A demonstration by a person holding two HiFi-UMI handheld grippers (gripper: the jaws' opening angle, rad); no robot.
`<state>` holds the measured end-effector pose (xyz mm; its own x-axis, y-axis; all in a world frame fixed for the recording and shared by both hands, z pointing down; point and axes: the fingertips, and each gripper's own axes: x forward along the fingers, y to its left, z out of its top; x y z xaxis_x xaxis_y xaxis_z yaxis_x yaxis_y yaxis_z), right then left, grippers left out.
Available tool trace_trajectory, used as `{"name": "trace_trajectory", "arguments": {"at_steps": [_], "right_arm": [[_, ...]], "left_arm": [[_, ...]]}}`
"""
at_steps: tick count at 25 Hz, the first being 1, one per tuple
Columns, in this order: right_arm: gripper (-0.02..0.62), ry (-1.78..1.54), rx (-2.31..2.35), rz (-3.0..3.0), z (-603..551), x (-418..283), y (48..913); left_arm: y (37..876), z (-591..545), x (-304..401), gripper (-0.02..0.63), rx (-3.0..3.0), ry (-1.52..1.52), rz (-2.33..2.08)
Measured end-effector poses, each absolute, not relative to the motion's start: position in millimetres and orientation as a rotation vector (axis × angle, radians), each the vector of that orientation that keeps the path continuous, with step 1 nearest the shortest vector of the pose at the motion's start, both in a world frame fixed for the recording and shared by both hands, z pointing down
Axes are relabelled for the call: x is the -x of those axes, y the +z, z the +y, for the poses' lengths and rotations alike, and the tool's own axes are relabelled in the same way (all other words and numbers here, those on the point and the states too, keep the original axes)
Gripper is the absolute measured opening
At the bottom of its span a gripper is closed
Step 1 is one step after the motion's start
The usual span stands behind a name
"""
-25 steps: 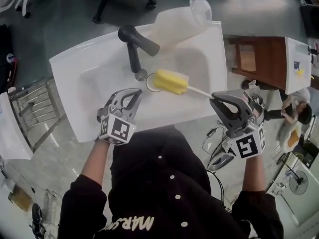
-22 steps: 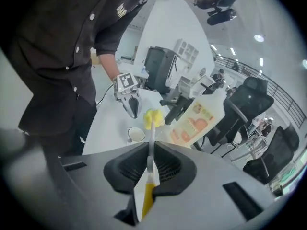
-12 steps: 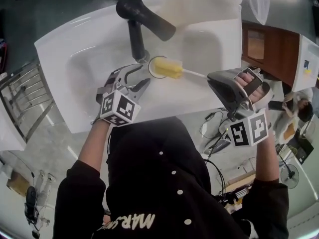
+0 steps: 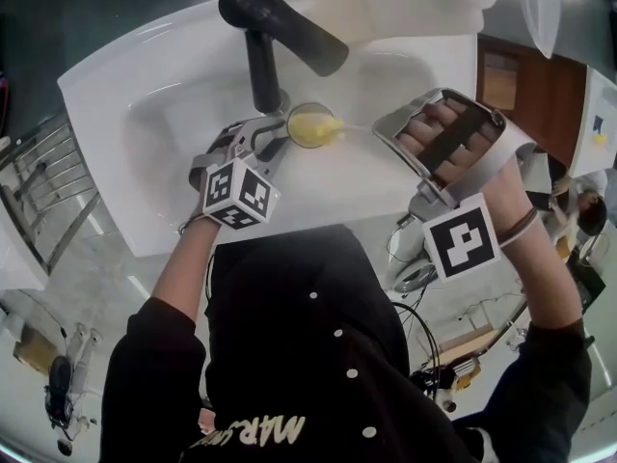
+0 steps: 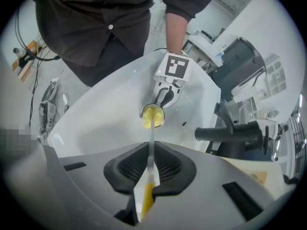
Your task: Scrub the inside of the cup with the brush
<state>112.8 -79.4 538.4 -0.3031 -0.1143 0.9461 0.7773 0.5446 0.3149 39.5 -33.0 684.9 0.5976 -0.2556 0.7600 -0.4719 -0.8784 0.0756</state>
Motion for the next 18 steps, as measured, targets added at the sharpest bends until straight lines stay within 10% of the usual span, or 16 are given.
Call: {"name": "trace_trajectory", "arguments": {"at_steps": [18], "right_arm": [[0.046,-0.816,0.616,-1.458,-70.1,-88.4,582.5]], "left_arm": [[686.3,-32.1,-41.7,0.087,-2.517,1.197,-0.64]]}}
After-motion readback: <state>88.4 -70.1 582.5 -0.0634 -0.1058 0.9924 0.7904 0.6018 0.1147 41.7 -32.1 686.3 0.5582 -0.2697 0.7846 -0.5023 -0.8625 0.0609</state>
